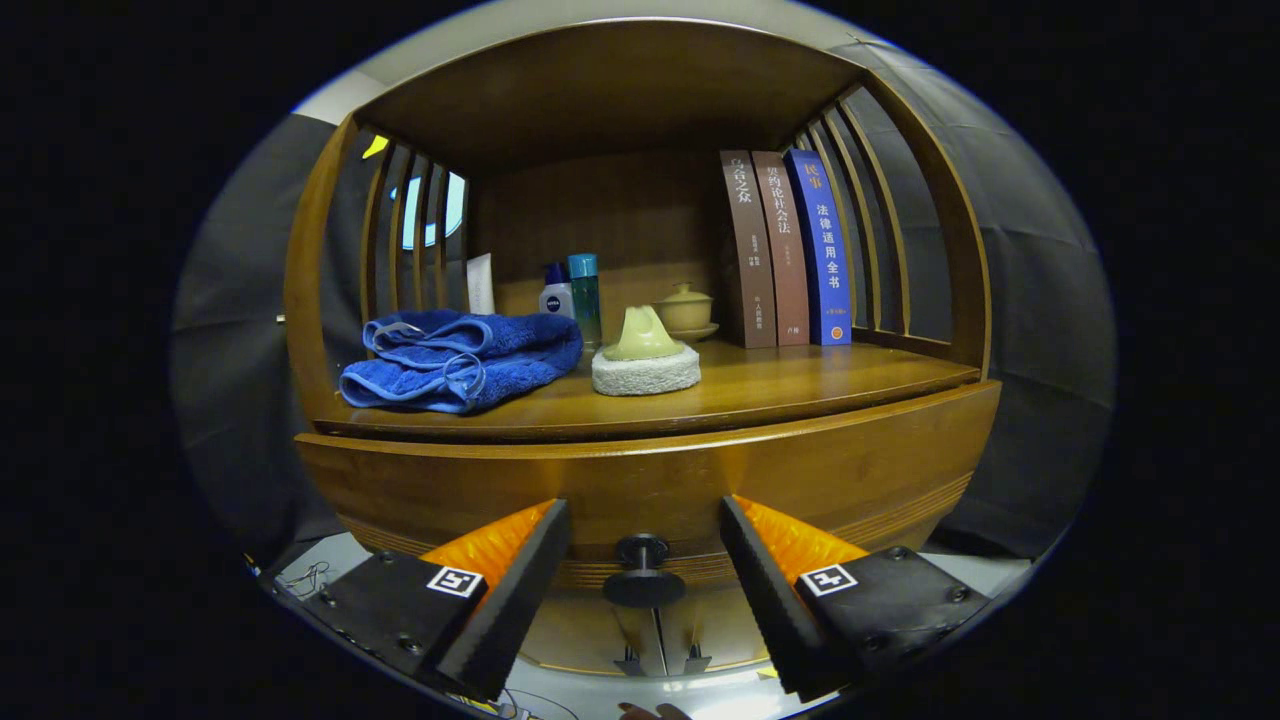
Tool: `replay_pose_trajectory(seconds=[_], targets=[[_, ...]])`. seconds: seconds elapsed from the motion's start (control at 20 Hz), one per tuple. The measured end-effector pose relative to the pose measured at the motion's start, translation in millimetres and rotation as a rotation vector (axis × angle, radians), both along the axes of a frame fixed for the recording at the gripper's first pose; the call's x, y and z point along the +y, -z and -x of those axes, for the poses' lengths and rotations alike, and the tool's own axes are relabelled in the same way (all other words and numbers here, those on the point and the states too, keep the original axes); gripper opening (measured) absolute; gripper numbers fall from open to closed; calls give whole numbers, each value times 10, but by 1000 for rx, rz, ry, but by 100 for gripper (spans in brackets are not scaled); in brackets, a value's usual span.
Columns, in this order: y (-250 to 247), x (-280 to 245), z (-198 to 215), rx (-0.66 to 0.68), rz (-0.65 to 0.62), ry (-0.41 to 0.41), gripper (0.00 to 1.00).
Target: Pull open the drawer, take out the items inside it, and place them on the countertop above the cabinet.
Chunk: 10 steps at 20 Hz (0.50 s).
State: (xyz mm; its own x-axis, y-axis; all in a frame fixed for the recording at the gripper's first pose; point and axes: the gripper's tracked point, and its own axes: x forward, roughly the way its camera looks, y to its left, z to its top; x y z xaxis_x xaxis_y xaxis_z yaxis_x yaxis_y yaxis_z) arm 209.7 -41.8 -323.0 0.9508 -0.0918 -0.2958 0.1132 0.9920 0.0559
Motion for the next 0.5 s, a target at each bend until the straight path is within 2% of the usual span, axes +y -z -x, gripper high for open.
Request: replay_pose_trajectory(seconds=[0.5], targets=[[57, -28, 2, 33, -29, 6, 99]])
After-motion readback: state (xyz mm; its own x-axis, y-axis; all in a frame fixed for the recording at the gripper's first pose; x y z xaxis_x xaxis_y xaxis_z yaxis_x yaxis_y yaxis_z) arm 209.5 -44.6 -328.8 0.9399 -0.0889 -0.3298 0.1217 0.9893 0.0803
